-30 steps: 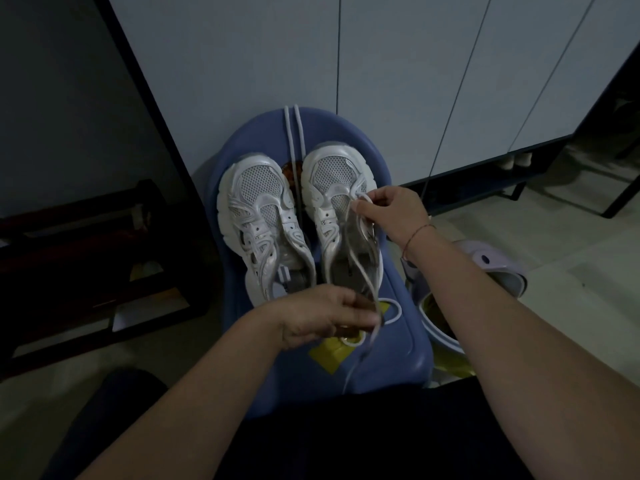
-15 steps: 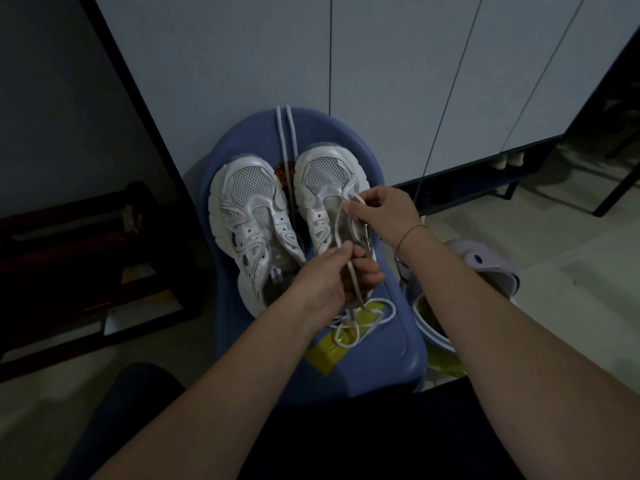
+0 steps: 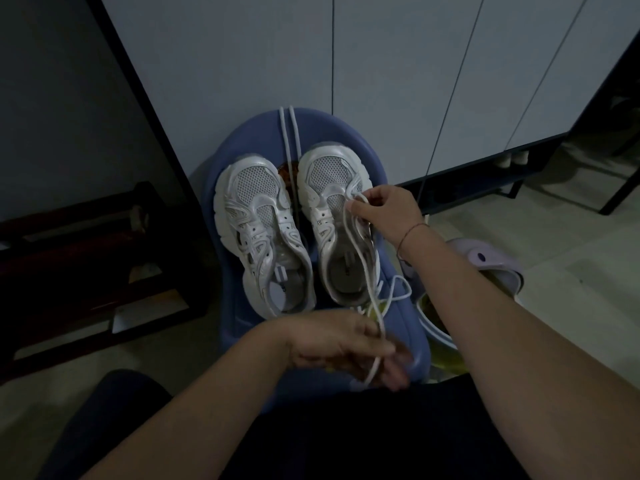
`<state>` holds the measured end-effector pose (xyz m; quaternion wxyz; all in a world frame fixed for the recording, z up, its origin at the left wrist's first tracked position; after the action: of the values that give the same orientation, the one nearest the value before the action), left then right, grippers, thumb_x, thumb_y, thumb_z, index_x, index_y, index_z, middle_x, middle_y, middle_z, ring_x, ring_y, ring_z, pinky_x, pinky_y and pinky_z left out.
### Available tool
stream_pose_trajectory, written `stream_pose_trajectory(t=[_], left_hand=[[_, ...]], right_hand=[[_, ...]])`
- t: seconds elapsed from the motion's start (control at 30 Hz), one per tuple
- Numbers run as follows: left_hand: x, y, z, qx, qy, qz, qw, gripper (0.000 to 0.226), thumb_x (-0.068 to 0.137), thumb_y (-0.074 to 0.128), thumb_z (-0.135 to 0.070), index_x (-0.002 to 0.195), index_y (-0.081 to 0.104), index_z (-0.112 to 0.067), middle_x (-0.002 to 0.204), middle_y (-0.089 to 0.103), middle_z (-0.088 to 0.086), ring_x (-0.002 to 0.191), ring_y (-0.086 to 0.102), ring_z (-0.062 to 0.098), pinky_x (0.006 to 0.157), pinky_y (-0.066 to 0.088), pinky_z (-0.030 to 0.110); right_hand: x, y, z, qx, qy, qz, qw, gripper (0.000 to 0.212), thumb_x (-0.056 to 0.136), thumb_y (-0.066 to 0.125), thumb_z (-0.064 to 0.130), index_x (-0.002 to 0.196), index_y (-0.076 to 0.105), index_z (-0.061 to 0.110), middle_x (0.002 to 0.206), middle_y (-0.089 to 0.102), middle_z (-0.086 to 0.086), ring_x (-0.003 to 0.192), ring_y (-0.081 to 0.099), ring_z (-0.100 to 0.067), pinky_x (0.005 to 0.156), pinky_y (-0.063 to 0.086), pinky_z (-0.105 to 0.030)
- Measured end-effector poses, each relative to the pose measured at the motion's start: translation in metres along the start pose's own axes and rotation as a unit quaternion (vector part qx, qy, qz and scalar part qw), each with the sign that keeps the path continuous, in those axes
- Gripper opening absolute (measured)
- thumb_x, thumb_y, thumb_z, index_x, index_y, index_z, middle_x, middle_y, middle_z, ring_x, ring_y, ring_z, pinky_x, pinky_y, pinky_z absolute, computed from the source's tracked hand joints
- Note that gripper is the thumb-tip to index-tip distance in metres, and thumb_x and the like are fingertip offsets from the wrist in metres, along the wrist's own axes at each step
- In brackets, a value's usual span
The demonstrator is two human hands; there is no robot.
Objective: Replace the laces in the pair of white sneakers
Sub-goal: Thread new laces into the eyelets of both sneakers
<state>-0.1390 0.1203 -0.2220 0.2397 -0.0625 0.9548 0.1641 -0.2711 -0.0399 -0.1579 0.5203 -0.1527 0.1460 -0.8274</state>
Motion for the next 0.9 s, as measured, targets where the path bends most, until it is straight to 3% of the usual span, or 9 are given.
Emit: stream_pose_trajectory(t=[0.13, 0.23, 0.3, 0.4, 0.5, 0.6, 0.67, 0.83, 0.9], left_hand=[[-0.004, -0.047, -0.011, -0.246, 0.067, -0.179, 0.950, 0.035, 0.082, 0.061, -0.028, 0.107, 0.060, -0.003, 0.101, 0.070, 0.015, 0.088, 0.070, 0.021, 0.085, 0.056, 0.033], [-0.008, -0.067, -0.008, -0.355, 0.076, -0.257, 0.895, 0.049, 0.093, 0.055, -0.037, 0.120, 0.057, 0.004, 0.105, 0.069, 0.018, 0.090, 0.069, 0.026, 0.082, 0.057, 0.037], [-0.011, -0.076, -0.001, -0.383, 0.057, -0.296, 0.873, 0.050, 0.098, 0.049, -0.041, 0.114, 0.059, 0.005, 0.101, 0.069, 0.019, 0.088, 0.068, 0.028, 0.075, 0.059, 0.037], [-0.014, -0.076, 0.005, -0.334, 0.007, -0.318, 0.887, 0.051, 0.101, 0.043, -0.045, 0.113, 0.062, 0.001, 0.100, 0.068, 0.017, 0.092, 0.063, 0.028, 0.084, 0.052, 0.038], [-0.025, -0.081, 0.000, -0.231, -0.012, -0.367, 0.901, 0.046, 0.099, 0.047, -0.045, 0.115, 0.063, -0.006, 0.091, 0.069, 0.012, 0.083, 0.063, 0.023, 0.076, 0.050, 0.030], [-0.049, -0.100, -0.019, -0.014, -0.018, -0.457, 0.889, 0.046, 0.097, 0.046, -0.052, 0.090, 0.065, -0.012, 0.087, 0.068, 0.009, 0.086, 0.063, 0.024, 0.088, 0.052, 0.036], [-0.065, -0.109, -0.039, 0.138, -0.009, -0.511, 0.849, 0.053, 0.098, 0.043, -0.053, 0.068, 0.060, -0.013, 0.073, 0.063, 0.007, 0.072, 0.059, 0.023, 0.078, 0.048, 0.034], [-0.086, -0.119, -0.076, 0.124, 0.153, -0.606, 0.770, 0.040, 0.101, 0.046, -0.035, 0.079, 0.062, -0.006, 0.068, 0.066, 0.007, 0.053, 0.056, 0.015, 0.058, 0.047, 0.031], [-0.078, -0.122, -0.085, 0.094, 0.190, -0.606, 0.767, 0.031, 0.102, 0.045, -0.030, 0.091, 0.061, -0.006, 0.073, 0.063, 0.004, 0.051, 0.058, 0.012, 0.051, 0.045, 0.025]], right_hand=[[0.000, 0.001, -0.001, 0.010, 0.005, -0.002, 1.000, 0.030, 0.076, 0.077, 0.024, 0.091, 0.069, 0.000, 0.080, 0.068, -0.010, 0.067, 0.059, -0.013, 0.070, 0.052, -0.027], [-0.002, 0.002, 0.001, 0.005, 0.000, 0.000, 1.000, 0.030, 0.077, 0.076, 0.025, 0.093, 0.068, 0.000, 0.082, 0.069, -0.010, 0.067, 0.058, -0.011, 0.064, 0.050, -0.019], [-0.002, 0.002, 0.001, 0.004, -0.001, 0.001, 1.000, 0.029, 0.078, 0.076, 0.025, 0.092, 0.068, 0.000, 0.079, 0.068, -0.008, 0.063, 0.057, -0.009, 0.058, 0.047, -0.012], [-0.002, 0.002, 0.000, -0.001, 0.000, 0.001, 1.000, 0.031, 0.077, 0.076, 0.026, 0.092, 0.068, 0.000, 0.077, 0.067, -0.007, 0.061, 0.057, -0.008, 0.054, 0.046, -0.010], [-0.002, 0.001, 0.001, 0.005, 0.000, -0.001, 1.000, 0.031, 0.077, 0.077, 0.026, 0.094, 0.067, 0.002, 0.083, 0.069, -0.008, 0.067, 0.059, -0.010, 0.061, 0.048, -0.015], [-0.002, 0.002, 0.001, 0.009, 0.000, 0.001, 1.000, 0.032, 0.076, 0.077, 0.025, 0.095, 0.065, 0.002, 0.084, 0.069, -0.008, 0.068, 0.061, -0.013, 0.064, 0.052, -0.021], [-0.003, 0.003, 0.001, 0.019, 0.004, 0.005, 1.000, 0.031, 0.076, 0.077, 0.023, 0.095, 0.064, 0.002, 0.082, 0.068, -0.008, 0.065, 0.060, -0.013, 0.063, 0.052, -0.023], [-0.003, 0.003, 0.001, 0.037, 0.013, 0.007, 0.999, 0.026, 0.075, 0.078, 0.021, 0.090, 0.063, 0.006, 0.081, 0.067, -0.006, 0.066, 0.059, -0.011, 0.064, 0.051, -0.018], [-0.003, 0.006, 0.000, 0.043, 0.019, 0.012, 0.999, 0.021, 0.076, 0.077, 0.020, 0.086, 0.061, 0.011, 0.077, 0.064, -0.002, 0.065, 0.055, -0.008, 0.059, 0.047, -0.012]])
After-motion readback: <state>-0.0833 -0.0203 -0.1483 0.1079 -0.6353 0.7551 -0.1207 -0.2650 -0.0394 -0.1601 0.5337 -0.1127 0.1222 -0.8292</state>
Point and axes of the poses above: each hand's wrist, its own x-axis towards the middle knuckle, its own y-axis out of the palm, z = x × y, the point moved 10 cm from there along x, towards the middle knuckle
